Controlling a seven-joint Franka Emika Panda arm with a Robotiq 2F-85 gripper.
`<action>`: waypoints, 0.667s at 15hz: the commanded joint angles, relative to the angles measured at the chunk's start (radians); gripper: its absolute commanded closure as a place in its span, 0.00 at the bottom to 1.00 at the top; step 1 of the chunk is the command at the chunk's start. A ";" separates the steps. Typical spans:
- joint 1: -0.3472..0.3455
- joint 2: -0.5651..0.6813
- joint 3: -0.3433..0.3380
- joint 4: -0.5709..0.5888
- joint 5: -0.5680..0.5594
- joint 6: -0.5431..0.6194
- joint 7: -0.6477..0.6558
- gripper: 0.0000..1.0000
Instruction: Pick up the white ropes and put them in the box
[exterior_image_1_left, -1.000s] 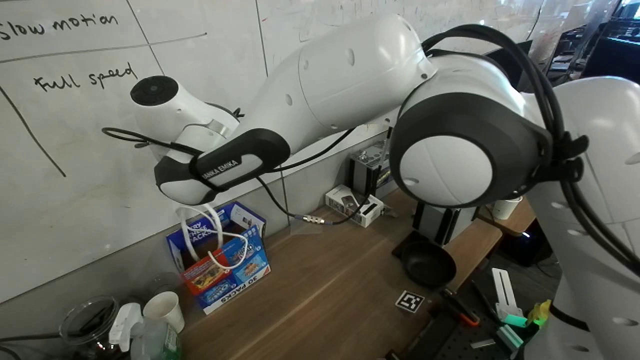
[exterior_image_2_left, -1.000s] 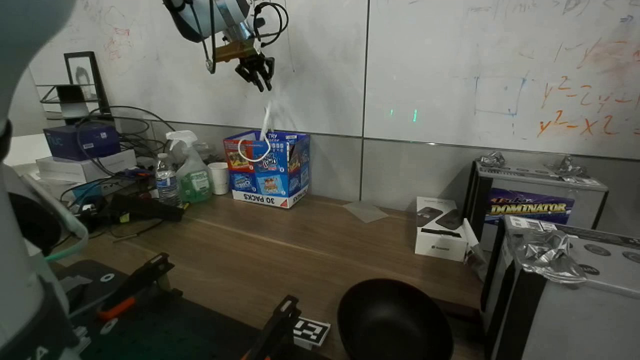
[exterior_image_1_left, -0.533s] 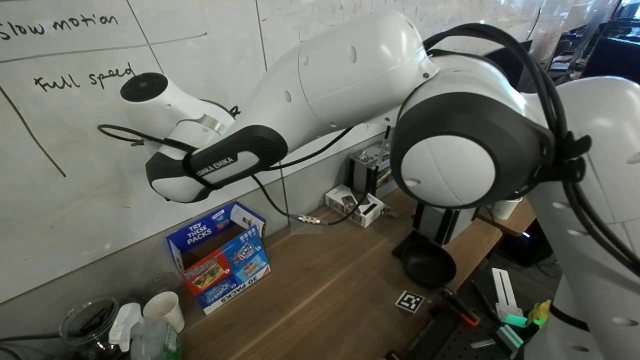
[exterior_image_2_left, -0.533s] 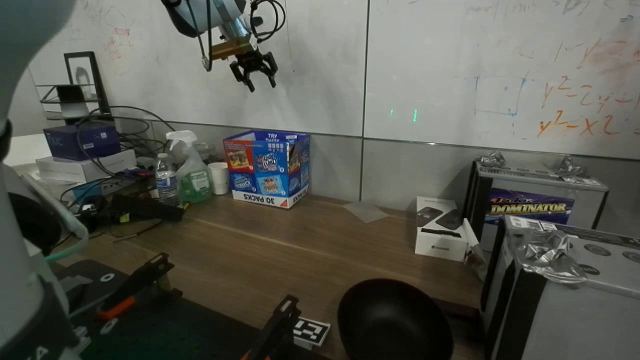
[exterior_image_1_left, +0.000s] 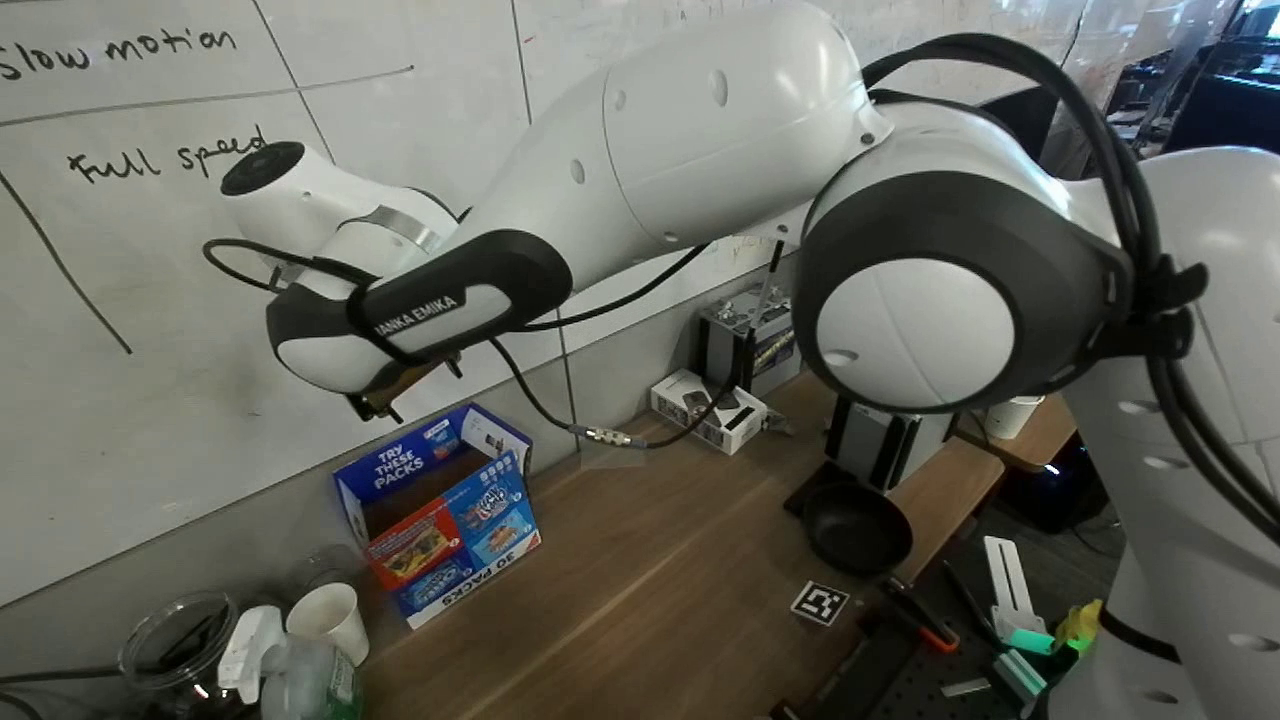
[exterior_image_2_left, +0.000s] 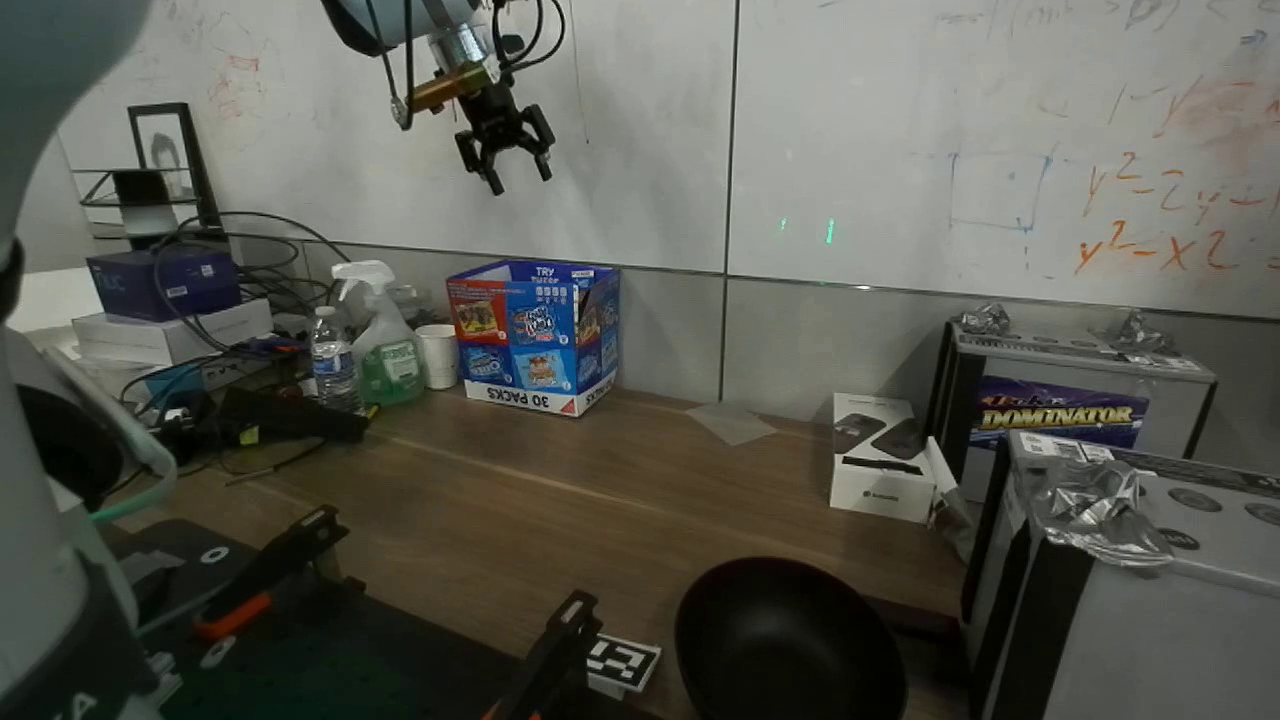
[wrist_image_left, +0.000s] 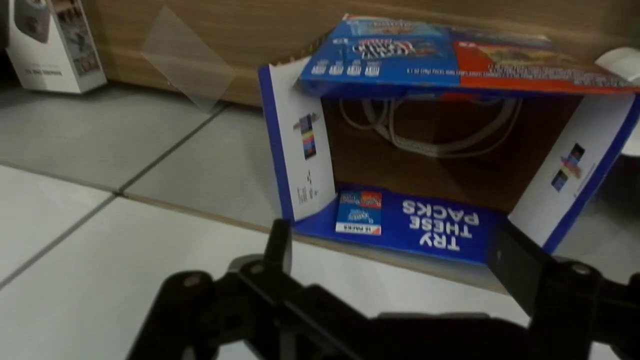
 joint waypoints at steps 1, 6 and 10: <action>-0.024 -0.013 0.050 0.048 0.066 -0.205 0.001 0.00; -0.040 -0.001 0.087 0.097 0.189 -0.369 0.113 0.00; -0.056 0.003 0.108 0.113 0.267 -0.386 0.198 0.00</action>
